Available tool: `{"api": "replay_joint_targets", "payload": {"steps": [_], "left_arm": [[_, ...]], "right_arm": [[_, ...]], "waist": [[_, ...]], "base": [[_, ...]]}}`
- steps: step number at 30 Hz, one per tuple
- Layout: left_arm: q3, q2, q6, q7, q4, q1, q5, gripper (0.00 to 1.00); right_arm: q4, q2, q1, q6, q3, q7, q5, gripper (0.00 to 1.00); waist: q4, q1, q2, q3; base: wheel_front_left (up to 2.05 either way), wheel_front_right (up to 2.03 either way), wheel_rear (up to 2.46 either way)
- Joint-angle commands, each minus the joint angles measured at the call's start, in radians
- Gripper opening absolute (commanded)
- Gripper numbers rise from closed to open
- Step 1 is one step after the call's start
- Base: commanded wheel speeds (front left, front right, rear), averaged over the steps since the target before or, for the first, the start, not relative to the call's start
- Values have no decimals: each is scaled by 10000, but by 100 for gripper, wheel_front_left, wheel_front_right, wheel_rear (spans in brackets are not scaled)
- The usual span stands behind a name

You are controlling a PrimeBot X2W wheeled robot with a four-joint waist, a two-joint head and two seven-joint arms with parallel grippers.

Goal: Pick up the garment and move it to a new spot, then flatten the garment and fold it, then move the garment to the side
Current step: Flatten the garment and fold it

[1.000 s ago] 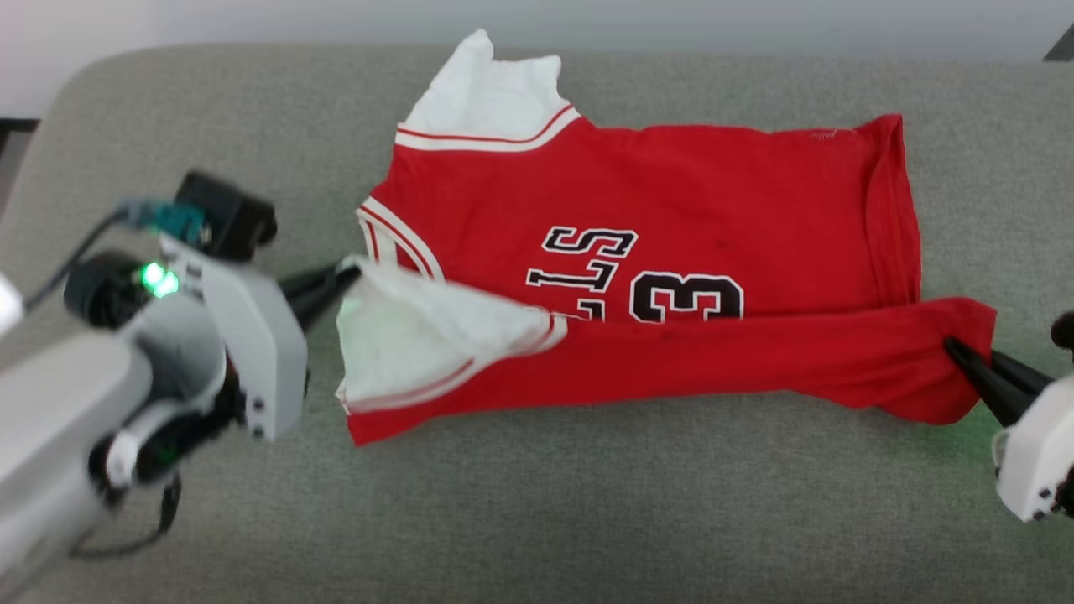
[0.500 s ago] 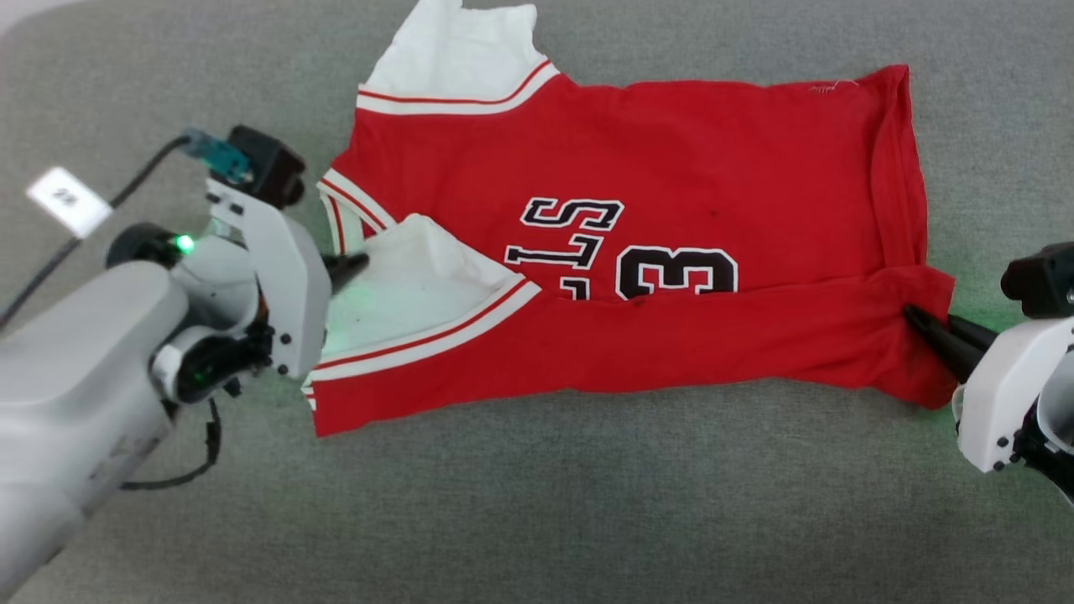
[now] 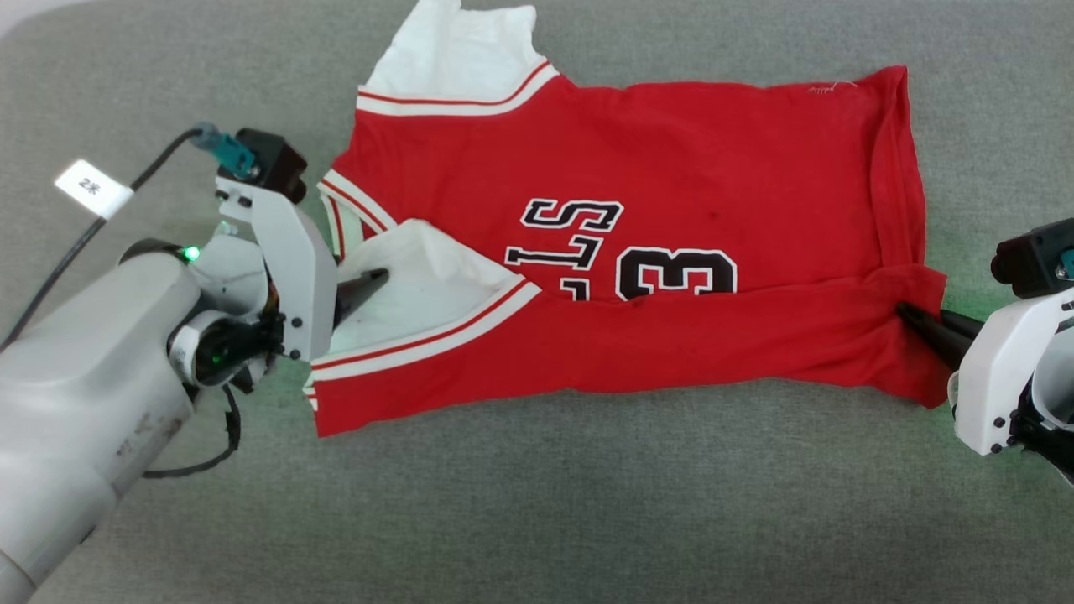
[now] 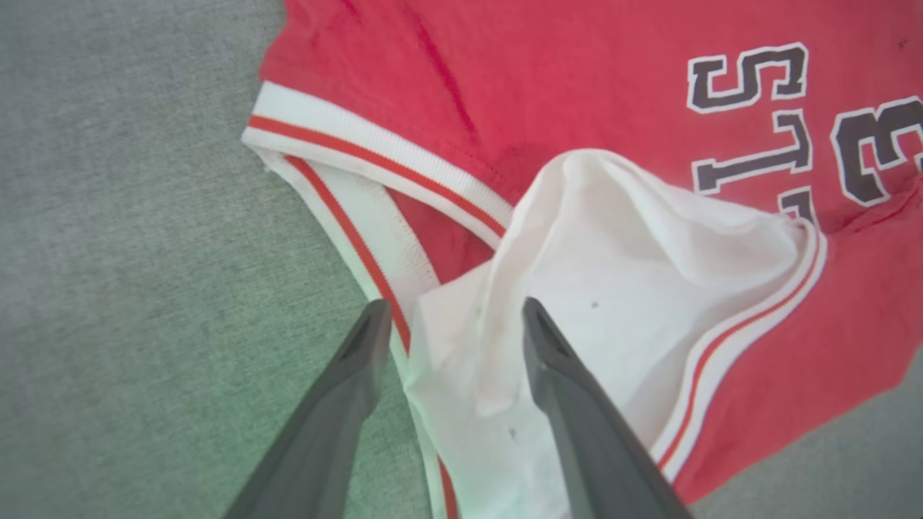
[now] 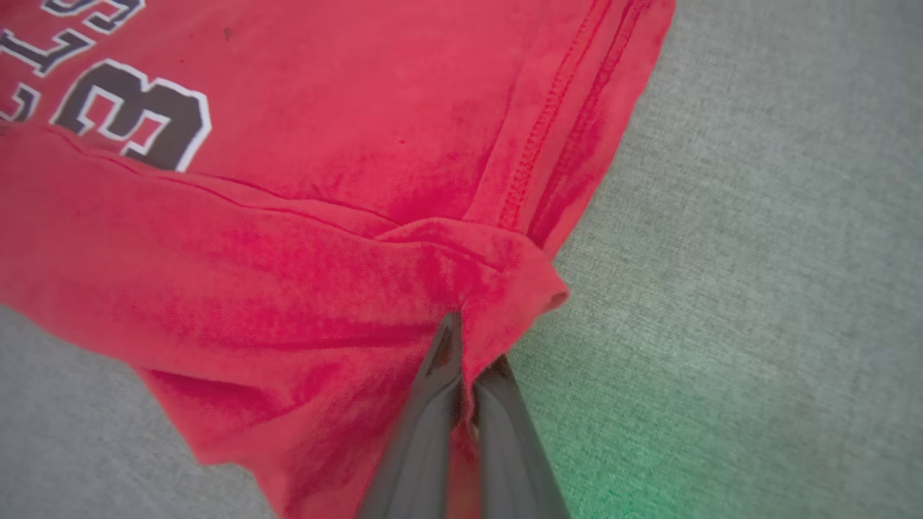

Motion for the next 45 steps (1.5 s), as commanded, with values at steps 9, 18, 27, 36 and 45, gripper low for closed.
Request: {"api": "replay_joint_targets", "payload": {"steps": [9,18,27,36,45], "left_arm": [[34,15,356,176,-158,-170,-33,100],[-99,362,992,625,-1119,358,-268,100],[-334,958,1961,1371,-2304,1429,-880,100],[-335,1380,2187,1143,-2621,2263,-1177,100],[-196,1280,1855,769,-1662,2536,-1346,100]], "right_arm": [[274,-15,-160,-10,171,535,258,100],[214,48,-144,-10,48,484,117,100],[-396,332,504,-10,-1049,-483,-389,100],[-1881,1397,1991,-9,-3758,-1599,-1496,100],[-4000,2947,3827,-9,-5392,-1691,-2590,100]], "waist": [[276,0,0,-578],[471,0,0,-1423],[247,0,0,-2001],[-239,0,0,-1872],[-680,0,0,-1553]], "base": [[0,0,0],[0,0,0],[0,0,0],[0,0,0],[0,0,0]]}}
